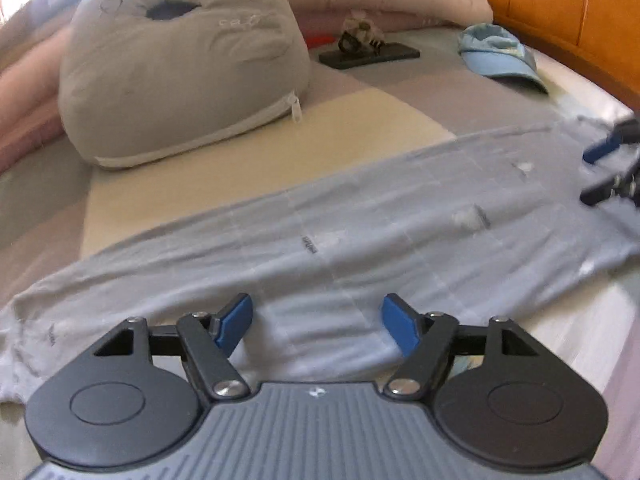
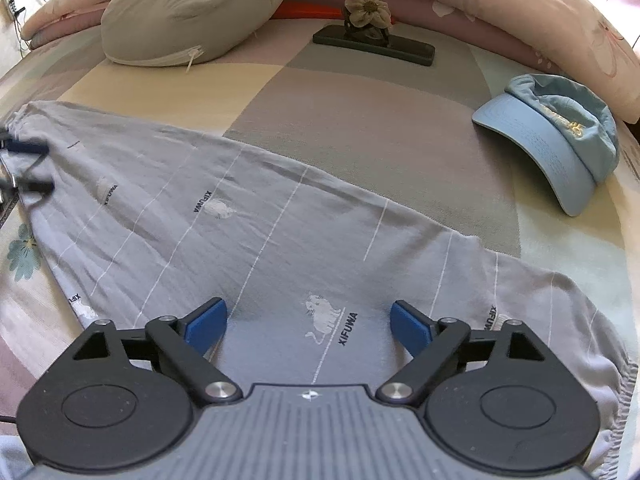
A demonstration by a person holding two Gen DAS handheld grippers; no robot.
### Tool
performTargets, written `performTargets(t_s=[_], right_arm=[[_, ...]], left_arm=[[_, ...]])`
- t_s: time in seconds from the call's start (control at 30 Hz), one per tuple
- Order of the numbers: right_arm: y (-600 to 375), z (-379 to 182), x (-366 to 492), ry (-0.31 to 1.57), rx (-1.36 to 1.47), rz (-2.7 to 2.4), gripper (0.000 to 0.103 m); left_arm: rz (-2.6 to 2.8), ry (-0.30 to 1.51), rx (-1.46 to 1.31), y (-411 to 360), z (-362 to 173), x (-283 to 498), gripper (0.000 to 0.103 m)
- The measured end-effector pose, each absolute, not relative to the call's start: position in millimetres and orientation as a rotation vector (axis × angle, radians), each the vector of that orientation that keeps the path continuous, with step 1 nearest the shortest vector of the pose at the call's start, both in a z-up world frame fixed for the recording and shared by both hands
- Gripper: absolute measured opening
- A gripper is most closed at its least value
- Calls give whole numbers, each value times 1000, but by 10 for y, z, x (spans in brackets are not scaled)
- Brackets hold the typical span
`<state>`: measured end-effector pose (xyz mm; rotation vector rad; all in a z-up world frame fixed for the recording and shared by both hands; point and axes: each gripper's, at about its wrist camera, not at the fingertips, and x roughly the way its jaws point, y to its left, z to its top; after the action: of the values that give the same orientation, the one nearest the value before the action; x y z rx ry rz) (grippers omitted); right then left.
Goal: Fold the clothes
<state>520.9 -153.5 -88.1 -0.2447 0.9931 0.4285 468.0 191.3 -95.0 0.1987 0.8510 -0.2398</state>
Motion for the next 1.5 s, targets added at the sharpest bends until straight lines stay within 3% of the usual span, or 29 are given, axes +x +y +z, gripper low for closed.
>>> performTargets(t_s=[0.23,0.37,0.97,1.1,1.33,1.5], right_arm=[[-1545,-918,5233,986,-241,450,103],[-1532,-923,5248,987,-243,451,103],[-1537,-912,5247,999,-244,448,103],[-1662,-827,5199,1006,-252,401,103],[-2481,-539,5137,945,-68,221,103],[-2664,-649,5422,957,38,199,103]], left_arm=[[-191,951,163,2160,-740,4592,75],[-196,860,118,2204,-628,4807,75],[140,868,-164,3613,-764,5083,75],[169,864,-121,3618,-734,4999,73],[3,810,83,2918,-538,4900,77],[5,865,145,2697,-736,5007,77]])
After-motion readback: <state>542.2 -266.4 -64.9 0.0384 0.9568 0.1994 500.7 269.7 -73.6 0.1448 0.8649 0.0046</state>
